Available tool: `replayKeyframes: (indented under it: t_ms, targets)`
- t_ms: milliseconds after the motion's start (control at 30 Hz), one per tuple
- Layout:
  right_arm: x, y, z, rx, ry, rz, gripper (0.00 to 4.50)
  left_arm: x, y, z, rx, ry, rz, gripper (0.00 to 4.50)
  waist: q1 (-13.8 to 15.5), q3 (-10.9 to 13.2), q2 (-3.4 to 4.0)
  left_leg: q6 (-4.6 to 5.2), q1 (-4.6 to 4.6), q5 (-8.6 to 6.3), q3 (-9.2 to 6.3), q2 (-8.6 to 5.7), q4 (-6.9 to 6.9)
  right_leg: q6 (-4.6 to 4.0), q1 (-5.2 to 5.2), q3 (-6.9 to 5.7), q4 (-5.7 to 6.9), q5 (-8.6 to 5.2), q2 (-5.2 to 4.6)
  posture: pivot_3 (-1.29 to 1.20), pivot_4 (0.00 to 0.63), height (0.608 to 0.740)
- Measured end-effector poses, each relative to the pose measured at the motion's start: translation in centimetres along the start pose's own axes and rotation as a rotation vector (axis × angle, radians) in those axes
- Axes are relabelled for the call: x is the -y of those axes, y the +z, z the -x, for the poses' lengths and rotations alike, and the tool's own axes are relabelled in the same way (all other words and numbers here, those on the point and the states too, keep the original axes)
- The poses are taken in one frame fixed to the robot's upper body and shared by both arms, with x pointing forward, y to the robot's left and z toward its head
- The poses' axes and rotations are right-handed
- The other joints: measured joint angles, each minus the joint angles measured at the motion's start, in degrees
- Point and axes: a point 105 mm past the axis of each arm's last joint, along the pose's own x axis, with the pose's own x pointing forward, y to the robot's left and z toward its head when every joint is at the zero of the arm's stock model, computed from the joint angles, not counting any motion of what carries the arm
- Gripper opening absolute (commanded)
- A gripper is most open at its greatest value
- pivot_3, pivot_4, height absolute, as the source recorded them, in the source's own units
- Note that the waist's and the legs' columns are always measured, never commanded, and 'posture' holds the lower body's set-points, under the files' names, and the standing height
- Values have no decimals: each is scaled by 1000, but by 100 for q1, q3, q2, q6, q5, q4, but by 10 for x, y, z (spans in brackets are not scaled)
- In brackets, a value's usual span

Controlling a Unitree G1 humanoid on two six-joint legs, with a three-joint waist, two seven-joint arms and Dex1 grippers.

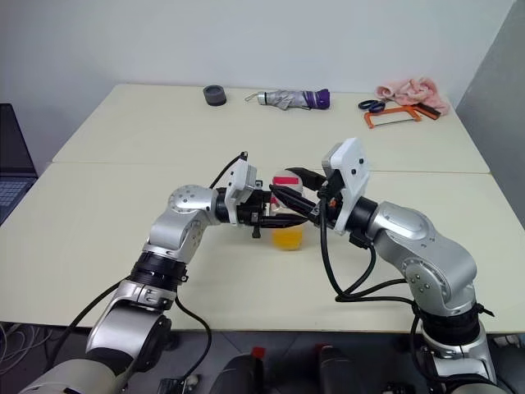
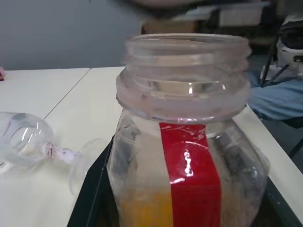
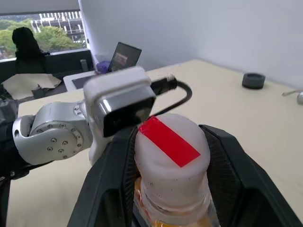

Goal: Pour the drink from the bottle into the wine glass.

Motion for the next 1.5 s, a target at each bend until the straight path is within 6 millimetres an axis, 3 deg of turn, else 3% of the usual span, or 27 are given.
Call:
replayKeyframes:
  t_ms: [300, 400, 700, 833, 967, 1100, 1233, 1500]
  targets:
    - [17, 22, 26, 101, -165, 65, 1724, -5, 1, 3, 12, 47, 20, 1706, 5, 0, 0, 0, -1, 0, -1, 0, 0, 0, 0, -1, 0, 0, 0, 0, 150, 740]
    - [27, 16, 51, 68, -271, 83, 1724, -6, 2, 4, 30, 64, 30, 1705, 8, 0, 0, 0, -3, 0, 0, -1, -1, 0, 0, 1, -4, 0, -1, 0, 150, 740]
    - [44, -75, 162, -316, -617, 75, 1724, -8, 3, 8, 35, 85, 49, 1705, 17, 0, 0, 0, 4, 0, 8, -6, -2, 26, 6, 8, -6, -14, -4, 0, 150, 740]
    - [48, -103, 193, -391, -720, 50, 1724, -7, 4, 7, 43, 81, 56, 1705, -24, 0, 0, -1, 15, 0, 17, 4, -1, 28, 6, 17, 1, -16, 8, 0, 150, 740]
    - [50, -124, 205, -467, -748, 51, 1724, -7, 4, 8, 47, 80, 57, 1705, -26, -1, 1, -1, 17, 1, 19, 4, -1, 29, 6, 19, 2, -16, 9, 0, 150, 740]
    - [58, -143, 214, -526, -788, 14, 3050, -8, 4, 8, 46, 83, 57, 1705, -5, 0, 1, -1, 15, 1, 19, 2, 0, 25, 7, 19, 2, -14, 8, 0, 150, 740]
    - [58, -142, 212, -495, -786, -29, 4471, -8, 4, 9, 45, 90, 56, 1705, 3, -1, 1, -1, 13, 1, 17, 1, 0, 24, 6, 19, 0, -14, 7, 0, 150, 740]
    - [53, -127, 222, -579, -652, 27, 4500, -21, 3, 31, 47, 223, 61, 1705, -1, -1, 2, -1, 15, 1, 16, 2, 1, 28, 7, 18, 2, -16, 7, 0, 150, 740]
